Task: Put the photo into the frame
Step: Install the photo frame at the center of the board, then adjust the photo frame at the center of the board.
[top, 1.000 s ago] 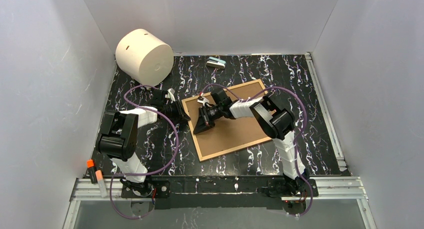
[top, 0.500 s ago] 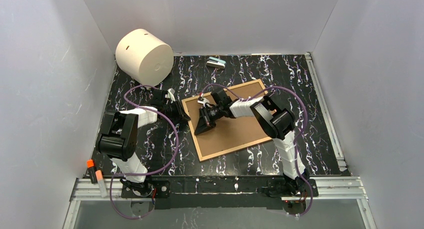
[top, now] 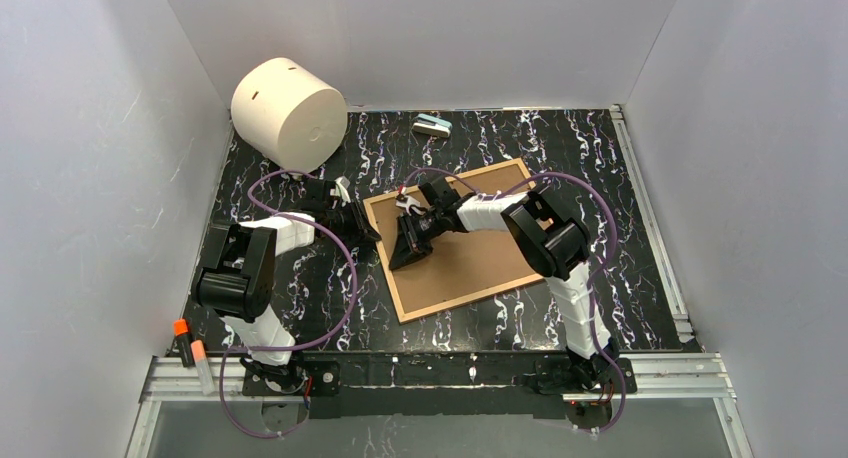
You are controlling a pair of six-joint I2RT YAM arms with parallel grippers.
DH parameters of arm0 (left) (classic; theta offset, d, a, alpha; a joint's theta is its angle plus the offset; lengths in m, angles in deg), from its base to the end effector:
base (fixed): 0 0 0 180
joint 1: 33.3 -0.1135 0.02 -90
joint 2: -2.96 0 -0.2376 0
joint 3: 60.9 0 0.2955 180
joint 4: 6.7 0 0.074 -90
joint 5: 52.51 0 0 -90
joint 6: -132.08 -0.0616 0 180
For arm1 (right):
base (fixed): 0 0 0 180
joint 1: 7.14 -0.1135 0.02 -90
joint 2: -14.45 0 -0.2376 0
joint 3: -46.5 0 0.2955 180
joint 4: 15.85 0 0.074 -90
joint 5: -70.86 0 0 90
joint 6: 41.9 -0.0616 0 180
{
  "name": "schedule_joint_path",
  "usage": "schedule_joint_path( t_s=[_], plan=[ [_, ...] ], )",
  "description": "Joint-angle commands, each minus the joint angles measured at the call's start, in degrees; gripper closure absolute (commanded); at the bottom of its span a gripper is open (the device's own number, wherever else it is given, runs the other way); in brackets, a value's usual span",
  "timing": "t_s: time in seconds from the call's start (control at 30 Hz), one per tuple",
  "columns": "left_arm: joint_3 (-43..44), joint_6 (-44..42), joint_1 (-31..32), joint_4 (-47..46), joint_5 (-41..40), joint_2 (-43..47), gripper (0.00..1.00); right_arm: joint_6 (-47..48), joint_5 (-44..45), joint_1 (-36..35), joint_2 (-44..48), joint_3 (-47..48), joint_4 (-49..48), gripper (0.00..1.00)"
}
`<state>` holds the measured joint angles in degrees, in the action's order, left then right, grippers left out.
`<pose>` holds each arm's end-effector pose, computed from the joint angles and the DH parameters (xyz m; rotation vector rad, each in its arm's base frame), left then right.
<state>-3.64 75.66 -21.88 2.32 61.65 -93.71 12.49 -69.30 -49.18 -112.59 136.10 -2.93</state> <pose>0.3501 -0.0964 0.0645 -0.2806 2.4871 -0.8556 0.3175 0.3500 0.0361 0.5969 -2.6293 -1.5701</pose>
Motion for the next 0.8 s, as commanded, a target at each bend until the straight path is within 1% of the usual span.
schedule_joint_path(
  t_s=[0.0,0.13,0.27,0.33,0.4,0.47,0.53,0.6,0.67,0.73,0.77],
  plan=[
    [-3.5,-4.6,-0.9,11.5,-10.3,-3.2,0.82,6.7,21.2,-0.2,-5.5,-2.4,11.5,0.76],
    [-3.4,-4.6,-0.9,11.9,-10.9,-3.0,0.82,7.0,25.1,-0.2,-5.4,-2.6,13.3,0.70],
    [-3.3,-4.6,-0.9,12.3,-11.0,-2.6,0.82,6.5,26.5,-0.2,-3.2,-2.6,12.7,0.64],
    [-2.9,-4.6,-0.9,12.8,-11.1,-2.1,0.82,5.7,27.0,0.2,-0.1,-2.8,11.6,0.58],
    [-1.7,-5.1,-1.0,13.8,-10.9,-1.4,0.81,3.9,27.3,1.3,4.3,-3.8,10.2,0.49],
    [0.1,-6.0,-1.0,14.9,-10.9,-0.2,0.80,1.3,28.1,3.4,8.9,-5.2,9.1,0.46],
    [3.2,-7.2,-1.0,16.1,-10.6,1.3,0.75,-0.7,29.0,6.1,13.8,-6.1,9.9,0.46],
    [6.3,-8.6,-1.0,17.1,-10.2,2.2,0.68,-2.1,31.5,8.3,16.8,-5.8,12.9,0.45],
    [9.9,-10.3,-1.0,17.5,-8.8,2.2,0.61,-3.4,35.2,10.4,18.3,-4.5,18.8,0.44],
    [13.9,-12.6,-1.0,18.0,-7.6,1.4,0.54,-3.7,37.0,12.2,19.3,-3.3,24.9,0.44],
    [15.6,-13.8,-1.0,17.9,-7.5,0.9,0.50,-3.8,38.4,12.8,20.2,-2.9,29.4,0.44]
  ],
)
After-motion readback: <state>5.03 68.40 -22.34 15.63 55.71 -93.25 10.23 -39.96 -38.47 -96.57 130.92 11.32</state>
